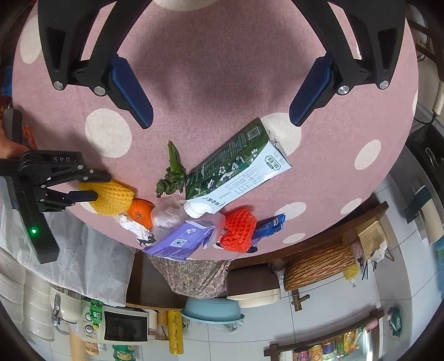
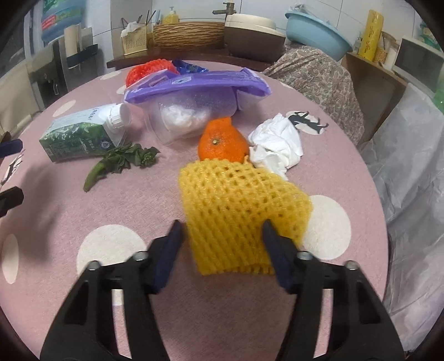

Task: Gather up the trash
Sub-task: 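Grasp the yellow foam net with the right tool while the left tool grasps the milk carton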

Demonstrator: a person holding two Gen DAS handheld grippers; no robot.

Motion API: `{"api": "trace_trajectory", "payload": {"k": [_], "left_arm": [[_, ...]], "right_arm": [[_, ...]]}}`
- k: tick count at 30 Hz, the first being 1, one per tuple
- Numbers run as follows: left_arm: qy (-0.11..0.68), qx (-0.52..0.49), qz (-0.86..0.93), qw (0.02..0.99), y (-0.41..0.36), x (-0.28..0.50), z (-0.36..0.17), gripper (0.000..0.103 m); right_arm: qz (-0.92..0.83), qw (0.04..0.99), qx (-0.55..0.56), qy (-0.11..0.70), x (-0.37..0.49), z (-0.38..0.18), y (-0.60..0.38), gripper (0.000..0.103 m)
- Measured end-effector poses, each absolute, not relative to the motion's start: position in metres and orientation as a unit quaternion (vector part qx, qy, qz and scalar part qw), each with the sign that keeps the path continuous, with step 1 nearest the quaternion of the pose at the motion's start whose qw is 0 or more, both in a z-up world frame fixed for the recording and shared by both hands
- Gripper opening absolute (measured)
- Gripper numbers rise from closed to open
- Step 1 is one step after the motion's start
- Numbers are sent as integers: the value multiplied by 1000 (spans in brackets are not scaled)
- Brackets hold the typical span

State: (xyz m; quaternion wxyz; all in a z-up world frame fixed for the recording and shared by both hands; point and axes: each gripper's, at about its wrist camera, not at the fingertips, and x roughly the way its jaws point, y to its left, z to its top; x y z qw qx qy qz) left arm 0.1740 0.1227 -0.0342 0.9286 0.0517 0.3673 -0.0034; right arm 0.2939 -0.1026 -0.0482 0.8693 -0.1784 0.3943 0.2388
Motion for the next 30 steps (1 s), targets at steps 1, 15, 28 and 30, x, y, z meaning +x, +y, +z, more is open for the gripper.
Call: {"api": "trace_trajectory", "payload": {"k": [1,15,28,30], "left_arm": [[368,53,-5,928,123,176,-34,98],[405,244,-40,881,105,232,-32,98],[462,258,-68,846,102,281,-43,87],[470,257,-71,841,100,283,-48,79]], "right_arm": [[240,871,-180,390,294,-48,-104,36],[276,884,-85,368,283,-34,-140,17],[293,885,-90,351,266,-29,-146,16],[295,885,-89,349,263,-29,-147,16]]}}
